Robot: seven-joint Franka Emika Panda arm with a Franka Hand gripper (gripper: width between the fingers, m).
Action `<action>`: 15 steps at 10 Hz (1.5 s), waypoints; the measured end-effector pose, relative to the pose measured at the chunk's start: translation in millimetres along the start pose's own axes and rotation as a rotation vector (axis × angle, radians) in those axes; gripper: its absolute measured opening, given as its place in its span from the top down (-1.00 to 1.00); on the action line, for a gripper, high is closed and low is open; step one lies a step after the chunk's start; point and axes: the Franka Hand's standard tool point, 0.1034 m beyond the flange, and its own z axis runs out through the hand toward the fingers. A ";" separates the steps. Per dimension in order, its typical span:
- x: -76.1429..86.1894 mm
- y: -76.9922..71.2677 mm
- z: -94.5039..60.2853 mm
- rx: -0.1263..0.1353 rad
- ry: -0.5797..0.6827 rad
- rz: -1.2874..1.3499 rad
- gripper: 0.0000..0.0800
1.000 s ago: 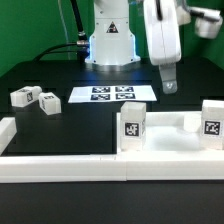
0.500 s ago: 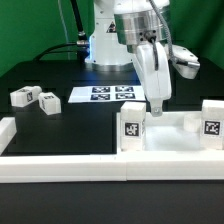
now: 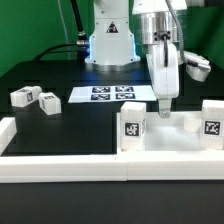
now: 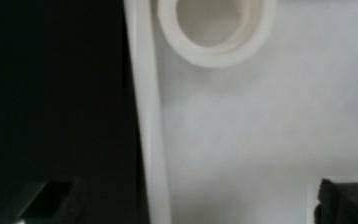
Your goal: Assemble square table
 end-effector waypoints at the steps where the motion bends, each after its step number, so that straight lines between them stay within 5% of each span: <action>1: 2.9 3.7 6.8 -0.011 0.008 -0.004 -0.62; 6: 17.5 12.2 24.1 -0.041 0.030 -0.022 -0.62; 9: 17.7 12.4 24.4 -0.042 0.030 -0.022 0.44; 10: 17.7 12.4 24.4 -0.042 0.030 -0.022 0.44; 11: 17.7 12.4 24.4 -0.041 0.030 -0.022 0.77; 15: 17.7 12.1 24.2 -0.040 0.031 -0.022 0.86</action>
Offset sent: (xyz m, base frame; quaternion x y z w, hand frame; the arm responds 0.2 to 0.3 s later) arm -0.0009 -0.0075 -0.0252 -0.0124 -0.0163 -0.0090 0.9997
